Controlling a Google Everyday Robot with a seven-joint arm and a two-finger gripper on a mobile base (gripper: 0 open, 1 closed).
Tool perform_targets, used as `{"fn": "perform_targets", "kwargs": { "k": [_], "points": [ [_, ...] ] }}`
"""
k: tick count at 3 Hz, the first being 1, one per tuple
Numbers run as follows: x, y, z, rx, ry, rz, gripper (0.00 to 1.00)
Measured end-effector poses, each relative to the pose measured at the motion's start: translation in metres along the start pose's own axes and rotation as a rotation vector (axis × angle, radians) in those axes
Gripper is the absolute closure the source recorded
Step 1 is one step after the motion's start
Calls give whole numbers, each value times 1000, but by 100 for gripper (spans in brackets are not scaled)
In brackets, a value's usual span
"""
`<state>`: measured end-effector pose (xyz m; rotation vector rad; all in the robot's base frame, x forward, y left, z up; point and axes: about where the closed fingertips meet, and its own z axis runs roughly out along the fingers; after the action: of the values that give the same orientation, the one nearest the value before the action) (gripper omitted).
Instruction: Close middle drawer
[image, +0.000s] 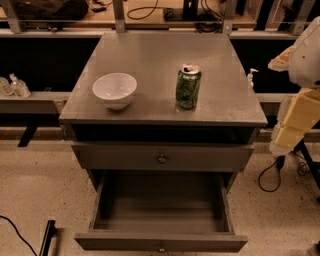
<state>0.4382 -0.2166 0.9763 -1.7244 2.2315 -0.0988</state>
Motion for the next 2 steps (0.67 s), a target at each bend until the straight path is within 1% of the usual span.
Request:
{"fn": "perform_targets", "kwargs": {
  "k": [1,2],
  "points": [
    [0,0,0,0,0,0,0],
    [10,11,44,-59,-67,31,0]
  ]
}}
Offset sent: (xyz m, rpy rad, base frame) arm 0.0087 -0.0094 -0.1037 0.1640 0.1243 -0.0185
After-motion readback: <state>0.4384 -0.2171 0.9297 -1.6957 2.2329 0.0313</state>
